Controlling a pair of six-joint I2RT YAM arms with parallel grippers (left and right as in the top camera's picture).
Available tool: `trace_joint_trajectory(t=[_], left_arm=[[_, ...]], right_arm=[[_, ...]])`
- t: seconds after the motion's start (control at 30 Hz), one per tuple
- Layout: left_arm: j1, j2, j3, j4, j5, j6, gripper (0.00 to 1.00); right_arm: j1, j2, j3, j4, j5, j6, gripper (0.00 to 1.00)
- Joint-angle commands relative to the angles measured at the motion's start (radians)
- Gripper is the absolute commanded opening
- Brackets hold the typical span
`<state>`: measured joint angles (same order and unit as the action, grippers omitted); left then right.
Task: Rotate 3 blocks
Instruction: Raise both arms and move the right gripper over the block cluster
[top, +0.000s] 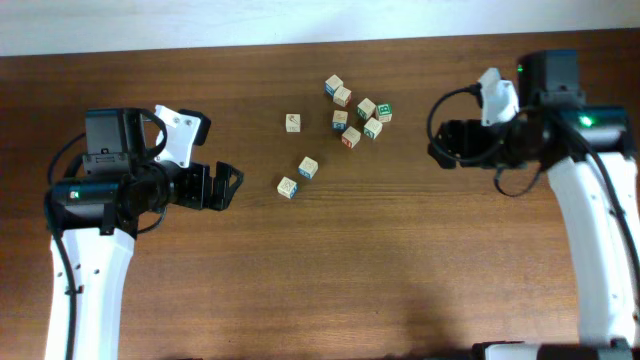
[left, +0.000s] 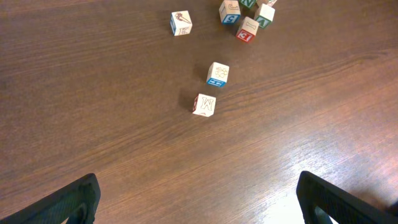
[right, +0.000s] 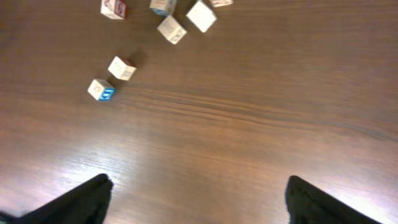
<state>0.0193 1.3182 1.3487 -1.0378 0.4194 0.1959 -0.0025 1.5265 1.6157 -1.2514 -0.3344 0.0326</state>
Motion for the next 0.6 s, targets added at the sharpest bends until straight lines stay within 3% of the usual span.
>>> trace_joint_trajectory(t=[0.0,0.13,0.43,0.57], left_arm=[[0.002,0.003,0.024,0.02,-0.01,-0.01,0.99],[0.017,0.025,0.029,0.051,-0.128,-0.122,0.99],[0.186,0.121,0.058,0.053,-0.14,-0.208,0.99],[0.212,0.122,0.058,0.053,-0.14,-0.218,0.99]], right_arm=[[0.078,0.067,0.027,0.038,-0.053,0.028,0.85],[0.204,0.179,0.105,0.082,0.017,0.108,0.83],[0.45,0.61,0.561,0.048,0.179,0.085,0.83],[0.497,0.699,0.583,0.102,0.25,0.314,0.79]])
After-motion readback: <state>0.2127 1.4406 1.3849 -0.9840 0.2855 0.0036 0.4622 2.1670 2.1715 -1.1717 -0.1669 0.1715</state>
